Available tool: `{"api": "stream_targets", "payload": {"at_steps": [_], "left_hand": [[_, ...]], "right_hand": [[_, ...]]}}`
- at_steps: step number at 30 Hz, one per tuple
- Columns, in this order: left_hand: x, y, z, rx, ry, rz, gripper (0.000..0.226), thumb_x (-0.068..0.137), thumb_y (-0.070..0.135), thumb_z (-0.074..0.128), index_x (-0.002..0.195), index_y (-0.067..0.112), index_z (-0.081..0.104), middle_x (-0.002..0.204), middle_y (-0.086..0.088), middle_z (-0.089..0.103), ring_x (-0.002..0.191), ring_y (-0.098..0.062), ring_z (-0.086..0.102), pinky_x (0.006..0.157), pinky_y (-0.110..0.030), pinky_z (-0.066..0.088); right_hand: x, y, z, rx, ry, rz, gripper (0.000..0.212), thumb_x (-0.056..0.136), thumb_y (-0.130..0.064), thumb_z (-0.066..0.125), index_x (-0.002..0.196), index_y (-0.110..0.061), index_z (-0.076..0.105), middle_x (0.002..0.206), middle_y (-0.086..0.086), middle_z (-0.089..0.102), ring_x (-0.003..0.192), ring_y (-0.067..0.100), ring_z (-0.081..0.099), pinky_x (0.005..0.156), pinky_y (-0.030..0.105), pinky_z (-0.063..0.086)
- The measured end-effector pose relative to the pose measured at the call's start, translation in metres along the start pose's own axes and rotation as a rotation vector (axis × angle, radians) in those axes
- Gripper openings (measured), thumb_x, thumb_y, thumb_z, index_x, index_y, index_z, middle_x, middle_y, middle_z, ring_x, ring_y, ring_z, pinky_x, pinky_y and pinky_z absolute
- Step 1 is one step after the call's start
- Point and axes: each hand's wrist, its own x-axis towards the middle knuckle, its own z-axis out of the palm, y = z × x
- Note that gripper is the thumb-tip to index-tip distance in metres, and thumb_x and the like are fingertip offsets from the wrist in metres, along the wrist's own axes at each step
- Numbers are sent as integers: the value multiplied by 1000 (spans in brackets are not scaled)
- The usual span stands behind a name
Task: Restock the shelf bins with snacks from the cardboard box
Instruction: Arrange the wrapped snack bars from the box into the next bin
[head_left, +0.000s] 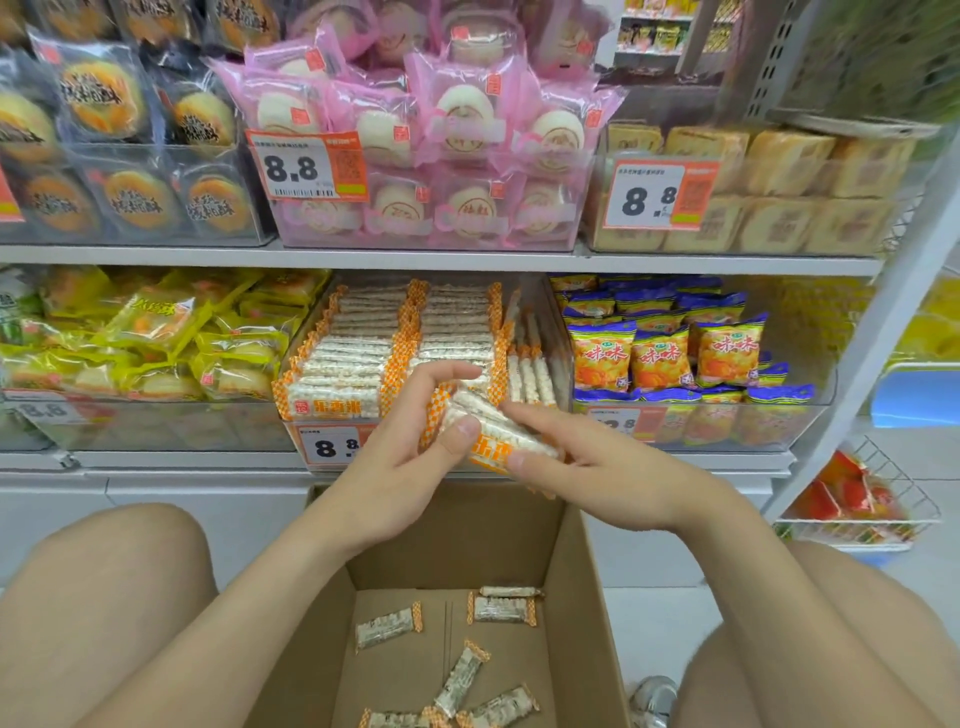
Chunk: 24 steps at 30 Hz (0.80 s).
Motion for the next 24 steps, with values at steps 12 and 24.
{"api": "stream_targets", "payload": {"at_steps": [12,24], "left_hand": [[119,11,-2,496,-58,-44,44,111,46,36,142,20,53,133,3,54,132,-15,53,109,-33,40],[209,-45,-5,894,-342,-148,51,112,36,34,159,17,35,164,-15,40,148,-33,40,116,-32,32]], "right_hand": [[14,24,-17,87,525,278,44,93,-44,66,132,-38,46,97,-12,69,85,17,71,74,38,56],[104,35,16,-725,941,202,39,80,-21,80,100,6,61,87,21,58,80,41,58,66,47,53]]}}
